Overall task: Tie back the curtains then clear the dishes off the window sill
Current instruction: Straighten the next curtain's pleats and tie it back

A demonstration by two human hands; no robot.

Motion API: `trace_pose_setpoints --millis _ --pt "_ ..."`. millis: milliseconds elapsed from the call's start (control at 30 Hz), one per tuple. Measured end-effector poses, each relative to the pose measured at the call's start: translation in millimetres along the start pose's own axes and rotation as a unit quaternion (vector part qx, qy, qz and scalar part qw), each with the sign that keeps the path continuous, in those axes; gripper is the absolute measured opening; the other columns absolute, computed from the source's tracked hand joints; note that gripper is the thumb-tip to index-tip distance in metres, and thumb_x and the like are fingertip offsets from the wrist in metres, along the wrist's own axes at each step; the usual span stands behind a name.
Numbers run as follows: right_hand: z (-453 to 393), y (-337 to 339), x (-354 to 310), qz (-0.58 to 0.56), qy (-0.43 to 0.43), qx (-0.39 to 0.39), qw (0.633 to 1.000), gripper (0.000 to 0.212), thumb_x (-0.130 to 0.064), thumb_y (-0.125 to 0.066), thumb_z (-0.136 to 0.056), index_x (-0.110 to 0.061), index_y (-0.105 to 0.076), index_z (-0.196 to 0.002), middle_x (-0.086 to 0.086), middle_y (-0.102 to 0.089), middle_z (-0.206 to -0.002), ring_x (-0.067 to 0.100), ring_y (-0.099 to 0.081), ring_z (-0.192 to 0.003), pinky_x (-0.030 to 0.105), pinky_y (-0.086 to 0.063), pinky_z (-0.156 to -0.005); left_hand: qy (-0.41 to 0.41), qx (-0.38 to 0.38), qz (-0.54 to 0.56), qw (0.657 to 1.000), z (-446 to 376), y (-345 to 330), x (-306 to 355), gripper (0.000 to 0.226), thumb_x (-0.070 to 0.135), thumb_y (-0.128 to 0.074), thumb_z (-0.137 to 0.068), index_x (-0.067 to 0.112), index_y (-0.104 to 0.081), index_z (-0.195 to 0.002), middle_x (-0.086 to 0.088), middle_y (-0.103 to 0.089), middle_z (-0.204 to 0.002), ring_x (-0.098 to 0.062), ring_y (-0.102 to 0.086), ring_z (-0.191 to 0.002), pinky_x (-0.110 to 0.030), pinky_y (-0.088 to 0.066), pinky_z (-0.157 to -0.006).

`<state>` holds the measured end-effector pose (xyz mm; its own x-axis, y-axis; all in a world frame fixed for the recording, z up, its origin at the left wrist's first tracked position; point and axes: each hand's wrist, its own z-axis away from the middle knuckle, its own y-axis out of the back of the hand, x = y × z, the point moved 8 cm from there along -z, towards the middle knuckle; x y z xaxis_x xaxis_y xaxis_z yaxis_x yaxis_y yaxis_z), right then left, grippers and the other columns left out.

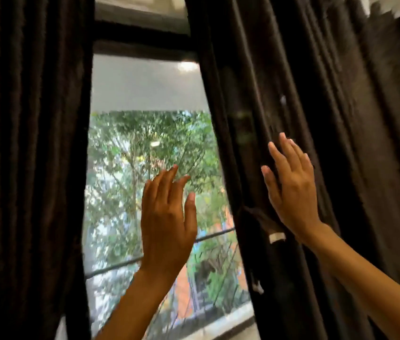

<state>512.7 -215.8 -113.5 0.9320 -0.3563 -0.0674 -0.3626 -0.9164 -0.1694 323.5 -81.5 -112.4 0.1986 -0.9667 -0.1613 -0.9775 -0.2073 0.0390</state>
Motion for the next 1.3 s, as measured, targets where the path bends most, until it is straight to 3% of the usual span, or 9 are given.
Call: trace_pose_setpoints --millis 200,300,433,600,700,833,1067,1200,1300 --pt "-100.1 7.2 97.2 -0.013 0.012 0.009 1.000 0.047 -0.037 -0.040 -0.096 -0.005 -0.053 -0.129 0.013 -0.045 -0.143 0.028 -0.038 -0.134 0.040 -0.029 -0.110 0.003 0.037 -0.036 0.999 -84.3 -72.1 56.9 0.037 0.030 -0.040 -0.092 0.007 -0.063 -0.110 -0.009 -0.059 -0.126 -0.026 -0.050 -0.119 -0.035 -0.033 -0.105" --pt "-137.9 1.1 124.3 -0.043 0.022 0.003 0.999 0.042 -0.037 -0.045 -0.095 -0.006 -0.058 -0.121 0.011 -0.055 -0.133 0.029 -0.049 -0.124 0.039 -0.040 -0.101 0.031 0.043 -0.049 0.997 -121.6 -99.1 68.8 0.034 0.034 -0.044 -0.093 0.011 -0.063 -0.109 -0.005 -0.060 -0.125 -0.023 -0.051 -0.118 -0.033 -0.041 -0.100" --pt "-170.8 -23.8 136.3 -0.106 -0.020 -0.057 0.993 0.040 -0.042 -0.046 -0.095 -0.012 -0.059 -0.119 0.006 -0.063 -0.118 0.026 -0.057 -0.113 0.035 -0.047 -0.086 0.109 0.012 -0.058 0.992 -163.0 -125.9 66.4 0.036 0.038 -0.057 -0.091 0.016 -0.056 -0.119 0.003 -0.056 -0.123 -0.016 -0.047 -0.116 -0.021 -0.038 -0.083" --pt "-188.2 -45.4 110.4 -0.139 -0.035 -0.142 0.979 0.058 -0.055 -0.048 -0.090 -0.017 -0.047 -0.134 0.004 -0.065 -0.119 0.023 -0.062 -0.106 0.033 -0.049 -0.079 0.177 -0.024 -0.089 0.980 -200.3 -145.3 59.7 0.049 0.031 -0.069 -0.083 0.015 -0.049 -0.125 -0.002 -0.058 -0.118 -0.020 -0.054 -0.110 -0.025 -0.042 -0.082" --pt "-187.1 -50.5 89.7 -0.131 -0.038 -0.176 0.975 0.053 -0.049 -0.054 -0.091 -0.019 -0.043 -0.134 0.000 -0.065 -0.112 0.020 -0.063 -0.101 0.029 -0.045 -0.072 0.208 -0.020 -0.107 0.972 -203.8 -147.1 44.8 0.045 0.021 -0.074 -0.079 0.012 -0.054 -0.119 -0.006 -0.067 -0.105 -0.024 -0.064 -0.095 -0.031 -0.051 -0.076" --pt "-182.9 -72.8 88.1 -0.102 -0.068 -0.204 0.971 0.065 -0.039 -0.059 -0.091 -0.015 -0.030 -0.143 0.002 -0.060 -0.123 0.020 -0.062 -0.107 0.029 -0.049 -0.079 0.221 0.023 -0.064 0.973 -202.5 -147.0 27.4 0.030 0.011 -0.077 -0.075 0.010 -0.068 -0.103 -0.002 -0.071 -0.087 -0.018 -0.067 -0.073 -0.032 -0.056 -0.069" --pt "-183.1 -97.3 89.9 -0.066 -0.056 -0.206 0.975 0.062 -0.003 -0.052 -0.092 -0.014 -0.026 -0.148 0.000 -0.065 -0.107 0.017 -0.063 -0.092 0.026 -0.048 -0.066 0.221 0.034 -0.066 0.973 -215.0 -144.0 -4.4 0.028 -0.006 -0.066 -0.074 0.010 -0.072 -0.096 -0.005 -0.072 -0.083 -0.018 -0.067 -0.072 -0.032 -0.056 -0.063" --pt "-181.1 -96.8 74.6 -0.048 -0.034 -0.195 0.979 0.065 0.006 -0.046 -0.090 -0.015 -0.024 -0.149 0.002 -0.065 -0.106 0.020 -0.061 -0.093 0.027 -0.038 -0.061 0.259 0.064 0.076 0.961 -218.9 -135.1 -17.0 0.025 -0.012 -0.070 -0.070 0.003 -0.074 -0.089 -0.006 -0.070 -0.073 -0.016 -0.068 -0.071 -0.018 -0.052 -0.062" --pt "-179.2 -100.5 44.7 -0.080 -0.009 -0.201 0.976 0.059 0.001 -0.046 -0.091 -0.017 -0.032 -0.146 0.006 -0.062 -0.117 0.028 -0.057 -0.107 0.035 -0.043 -0.073 0.257 0.044 0.165 0.951 -220.8 -138.1 -13.9 0.026 -0.009 -0.074 -0.070 0.002 -0.073 -0.093 -0.011 -0.072 -0.081 -0.019 -0.069 -0.077 -0.032 -0.058 -0.076"
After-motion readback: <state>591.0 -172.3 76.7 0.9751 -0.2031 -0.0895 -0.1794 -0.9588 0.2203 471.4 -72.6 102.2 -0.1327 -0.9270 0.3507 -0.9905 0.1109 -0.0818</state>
